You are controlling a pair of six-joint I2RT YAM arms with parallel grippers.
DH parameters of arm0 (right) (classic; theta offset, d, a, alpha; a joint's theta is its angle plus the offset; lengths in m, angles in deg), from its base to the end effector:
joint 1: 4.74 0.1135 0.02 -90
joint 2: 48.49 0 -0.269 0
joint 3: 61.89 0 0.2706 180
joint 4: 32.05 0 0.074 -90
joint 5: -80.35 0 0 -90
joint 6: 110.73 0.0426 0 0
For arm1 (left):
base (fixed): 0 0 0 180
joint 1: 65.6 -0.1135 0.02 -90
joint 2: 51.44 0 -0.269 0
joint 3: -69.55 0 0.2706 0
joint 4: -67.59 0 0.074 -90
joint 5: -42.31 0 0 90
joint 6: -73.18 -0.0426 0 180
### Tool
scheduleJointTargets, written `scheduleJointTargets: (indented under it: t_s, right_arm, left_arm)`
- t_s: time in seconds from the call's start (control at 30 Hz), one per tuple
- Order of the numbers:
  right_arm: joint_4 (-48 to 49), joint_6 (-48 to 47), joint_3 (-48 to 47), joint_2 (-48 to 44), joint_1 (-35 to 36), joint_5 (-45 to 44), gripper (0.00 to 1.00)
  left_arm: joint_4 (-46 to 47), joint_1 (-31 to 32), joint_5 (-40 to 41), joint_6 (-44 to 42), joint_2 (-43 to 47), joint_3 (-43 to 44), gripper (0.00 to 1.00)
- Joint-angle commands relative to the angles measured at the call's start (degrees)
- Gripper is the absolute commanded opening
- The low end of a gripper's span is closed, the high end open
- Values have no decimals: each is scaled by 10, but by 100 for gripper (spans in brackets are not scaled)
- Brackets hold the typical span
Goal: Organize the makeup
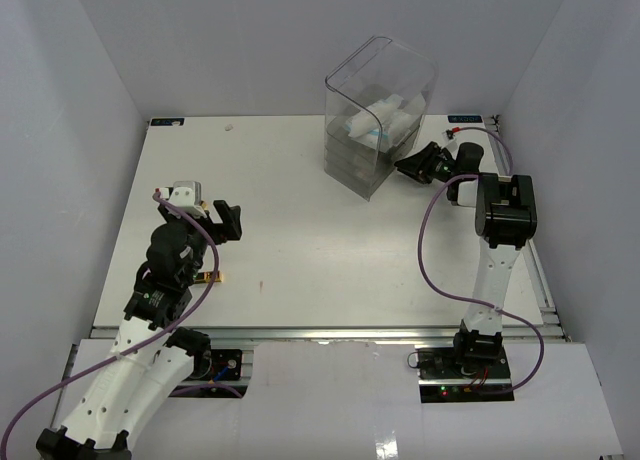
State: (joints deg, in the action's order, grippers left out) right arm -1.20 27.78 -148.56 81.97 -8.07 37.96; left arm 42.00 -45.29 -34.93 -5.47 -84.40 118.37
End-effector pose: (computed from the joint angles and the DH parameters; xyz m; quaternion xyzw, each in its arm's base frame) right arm 0.4910 0.0029 0.1079 0.0867 0.7536 0.5105 0.4049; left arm 0.1613 -0.0497 0.3143 -0.0121 0.7631 -0.0930 0.6395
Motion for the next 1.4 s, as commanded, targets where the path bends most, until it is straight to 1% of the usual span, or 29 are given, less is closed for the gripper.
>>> scheduleJointTargets:
  t_s: [0.0, 0.1, 0.23, 0.47, 0.67, 0.93, 1.07, 1.27, 1.37]
  right_arm:
    - [103, 39, 25, -18, -6, 39, 43]
    - [117, 47, 24, -21, -7, 41, 44]
    - [116, 63, -2, 1, -7, 42, 49]
    - [119, 90, -29, 35, -6, 38, 48]
    - [117, 101, -37, 58, -5, 38, 44]
    - [118, 105, -44, 70, -1, 34, 42]
    - [118, 109, -56, 80, 2, 32, 36]
    - [124, 118, -61, 90, 3, 32, 33]
    - [132, 122, -63, 91, 3, 32, 27]
  left_arm:
    - [11, -5, -11, -6, 0, -3, 98]
    - [11, -5, -14, -6, 2, -3, 98]
    - [12, -6, -14, -6, 0, -2, 98]
    - [12, -8, -17, -6, -10, -3, 98]
    - [13, -12, -19, -6, -13, -3, 98]
    - [13, -15, -23, -6, -18, -2, 98]
    - [13, -17, -25, -6, -19, -2, 98]
    - [15, -19, -26, -6, -22, -2, 98]
    - [15, -20, -27, -6, -25, -2, 98]
